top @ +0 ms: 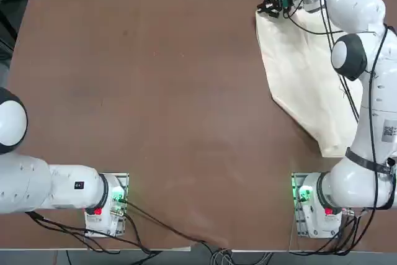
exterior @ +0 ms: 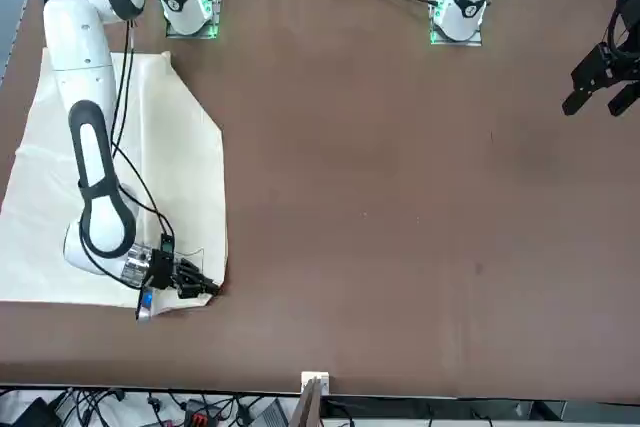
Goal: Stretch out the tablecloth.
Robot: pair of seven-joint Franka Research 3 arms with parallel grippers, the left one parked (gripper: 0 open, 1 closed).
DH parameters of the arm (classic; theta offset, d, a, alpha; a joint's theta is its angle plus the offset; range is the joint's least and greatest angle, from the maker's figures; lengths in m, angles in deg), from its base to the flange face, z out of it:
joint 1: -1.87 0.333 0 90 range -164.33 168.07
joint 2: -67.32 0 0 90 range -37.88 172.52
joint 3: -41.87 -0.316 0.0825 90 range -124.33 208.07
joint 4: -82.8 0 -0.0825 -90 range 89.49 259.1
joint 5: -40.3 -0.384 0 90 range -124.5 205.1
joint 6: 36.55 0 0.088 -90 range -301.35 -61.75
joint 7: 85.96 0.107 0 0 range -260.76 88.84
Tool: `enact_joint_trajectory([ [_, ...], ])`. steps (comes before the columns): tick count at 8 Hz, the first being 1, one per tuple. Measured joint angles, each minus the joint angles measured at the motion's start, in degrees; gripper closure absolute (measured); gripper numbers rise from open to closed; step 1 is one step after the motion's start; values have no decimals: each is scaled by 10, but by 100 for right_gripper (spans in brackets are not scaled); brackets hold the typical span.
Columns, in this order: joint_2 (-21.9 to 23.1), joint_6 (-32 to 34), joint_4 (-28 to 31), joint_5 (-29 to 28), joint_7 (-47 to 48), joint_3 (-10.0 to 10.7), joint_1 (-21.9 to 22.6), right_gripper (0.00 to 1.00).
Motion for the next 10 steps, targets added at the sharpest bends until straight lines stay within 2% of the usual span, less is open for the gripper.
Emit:
enact_joint_trajectory([
  [4,-19,-7,-20,-60,15,0,18,98],
  [10,-38,-26,-36,-111,18,0,52,97],
])
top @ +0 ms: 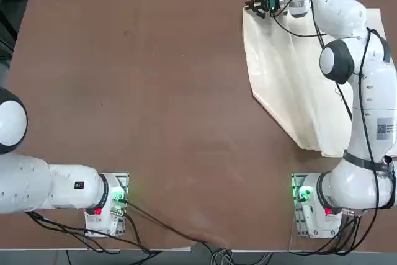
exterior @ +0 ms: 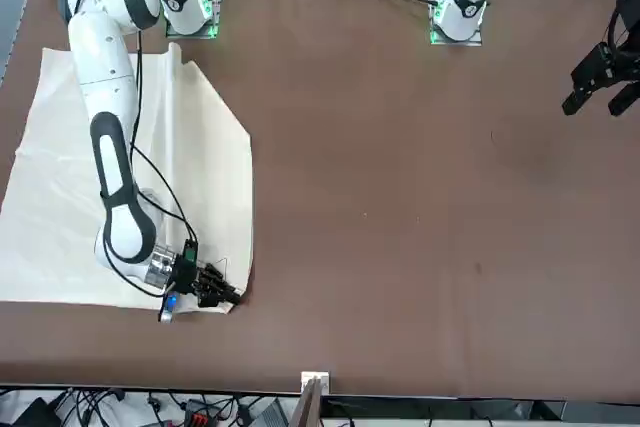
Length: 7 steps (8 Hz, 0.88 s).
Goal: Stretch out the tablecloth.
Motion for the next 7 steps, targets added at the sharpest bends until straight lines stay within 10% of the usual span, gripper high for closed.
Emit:
enact_joint_trajectory([
  [5,-8,-19,-5,-13,1,0,26,90],
  [7,-9,-25,-10,-14,1,0,32,55],
])
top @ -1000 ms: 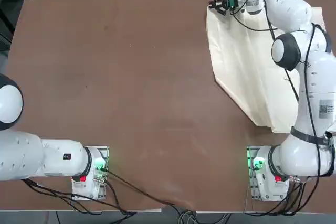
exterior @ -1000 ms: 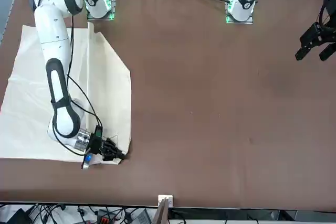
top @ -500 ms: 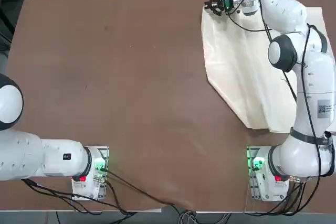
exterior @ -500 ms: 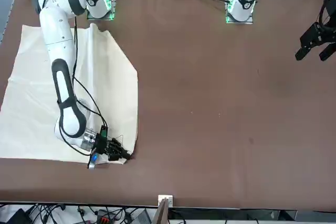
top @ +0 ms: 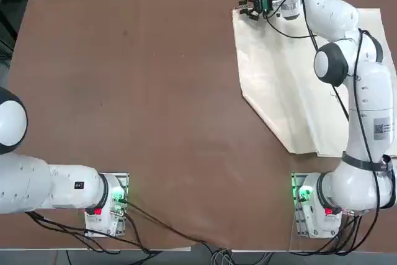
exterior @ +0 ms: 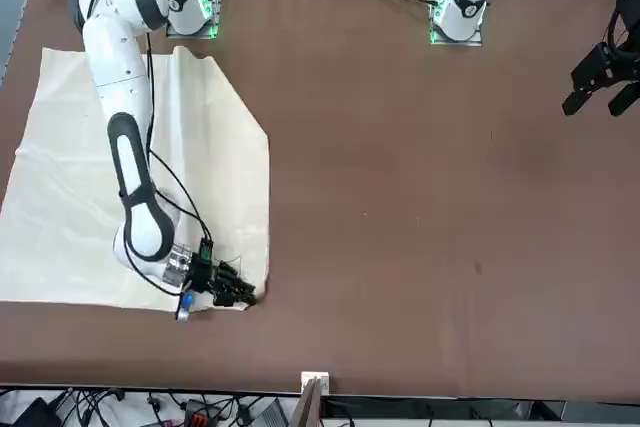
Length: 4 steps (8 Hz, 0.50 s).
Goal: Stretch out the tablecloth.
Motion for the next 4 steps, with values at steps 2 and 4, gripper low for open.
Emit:
enact_joint_trajectory([
  [2,0,-10,-3,-3,0,0,8,39],
  [4,0,-12,-7,-3,1,0,13,27],
])
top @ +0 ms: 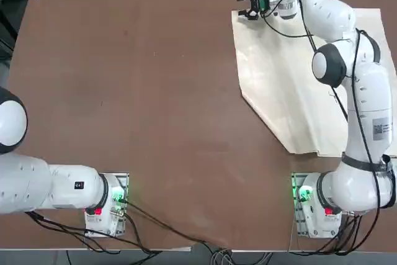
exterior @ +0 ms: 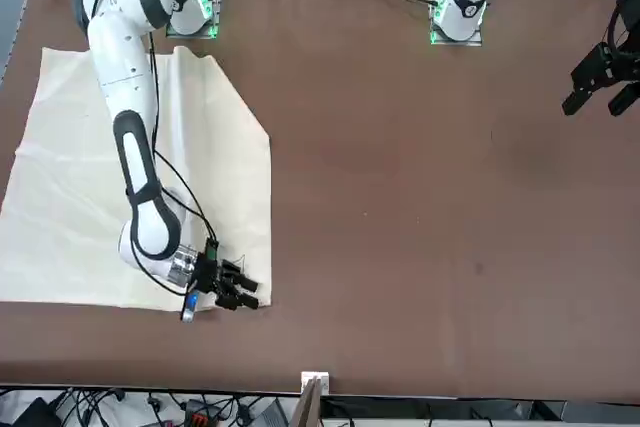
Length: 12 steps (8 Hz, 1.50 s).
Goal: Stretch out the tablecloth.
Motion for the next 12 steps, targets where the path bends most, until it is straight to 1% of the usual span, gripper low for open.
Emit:
enact_joint_trajectory([
  [1,0,0,-3,1,0,1,3,11],
  [2,1,0,-8,15,-1,3,5,0],
  [3,3,1,-17,54,-1,3,5,0],
  [4,9,3,-21,108,1,3,5,0],
  [5,21,9,-15,164,4,5,5,0],
  [6,37,26,2,221,7,13,5,0],
  [8,74,88,55,304,8,43,6,0],
  [9,95,111,87,337,8,54,5,0],
  [10,117,121,121,375,8,57,6,0],
  [12,171,125,195,479,4,56,15,0],
])
